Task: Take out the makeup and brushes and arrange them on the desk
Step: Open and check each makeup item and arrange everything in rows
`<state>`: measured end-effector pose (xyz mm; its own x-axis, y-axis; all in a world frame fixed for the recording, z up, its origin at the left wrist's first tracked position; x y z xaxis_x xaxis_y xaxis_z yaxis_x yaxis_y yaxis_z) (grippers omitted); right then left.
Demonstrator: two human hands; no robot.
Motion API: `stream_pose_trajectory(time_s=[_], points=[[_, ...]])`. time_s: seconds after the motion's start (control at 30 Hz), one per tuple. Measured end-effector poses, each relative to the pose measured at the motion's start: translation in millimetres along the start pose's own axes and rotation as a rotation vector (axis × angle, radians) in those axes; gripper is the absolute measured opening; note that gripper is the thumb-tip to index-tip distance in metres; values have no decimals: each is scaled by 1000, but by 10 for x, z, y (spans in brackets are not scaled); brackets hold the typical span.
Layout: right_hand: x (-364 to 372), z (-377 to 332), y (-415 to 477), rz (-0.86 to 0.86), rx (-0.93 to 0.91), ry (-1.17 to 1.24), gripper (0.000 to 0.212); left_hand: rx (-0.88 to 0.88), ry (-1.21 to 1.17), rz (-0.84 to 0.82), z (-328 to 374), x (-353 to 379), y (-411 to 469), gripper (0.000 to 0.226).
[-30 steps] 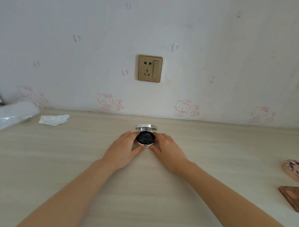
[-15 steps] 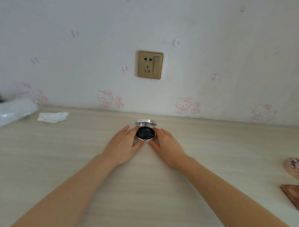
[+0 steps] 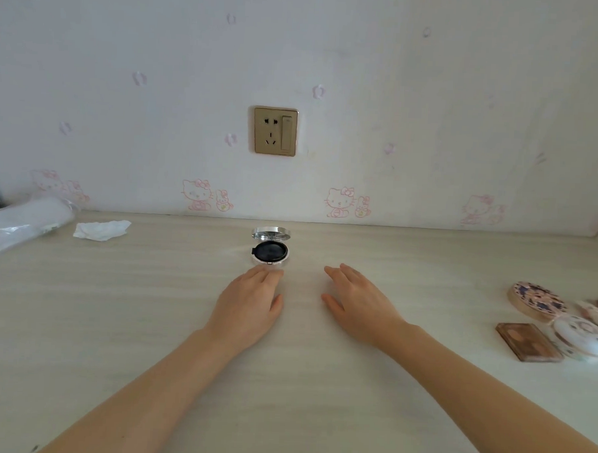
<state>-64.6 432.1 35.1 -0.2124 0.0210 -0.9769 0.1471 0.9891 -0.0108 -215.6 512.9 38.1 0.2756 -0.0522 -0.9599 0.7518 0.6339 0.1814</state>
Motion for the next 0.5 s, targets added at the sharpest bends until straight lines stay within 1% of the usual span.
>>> stream_pose_trajectory(time_s=[0.13, 0.23, 0.3, 0.5], points=[[-53, 246, -493, 26, 6, -101, 52, 96, -41, -59, 525, 127, -39, 47], [-153, 484, -877, 68, 47, -137, 50, 208, -19, -97, 972, 243, -47, 48], [-245, 654, -1128, 107, 78, -162, 49, 251, -41, -102, 1246, 293, -42, 48], [-555, 1165, -1750, 141, 230, -173, 47, 315, -255, -144, 2074, 415, 34, 46]])
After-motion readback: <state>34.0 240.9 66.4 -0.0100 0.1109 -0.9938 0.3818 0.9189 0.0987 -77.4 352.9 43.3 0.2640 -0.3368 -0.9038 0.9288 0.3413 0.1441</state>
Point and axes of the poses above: each hand's wrist, its own y-axis towards the middle knuckle, its own x-axis out of the palm, z = x × y, the point moved 6 cm from there along y, towards the middle knuckle, and after that the axes turned 12 degrees about -z, right-handed, at the moved point
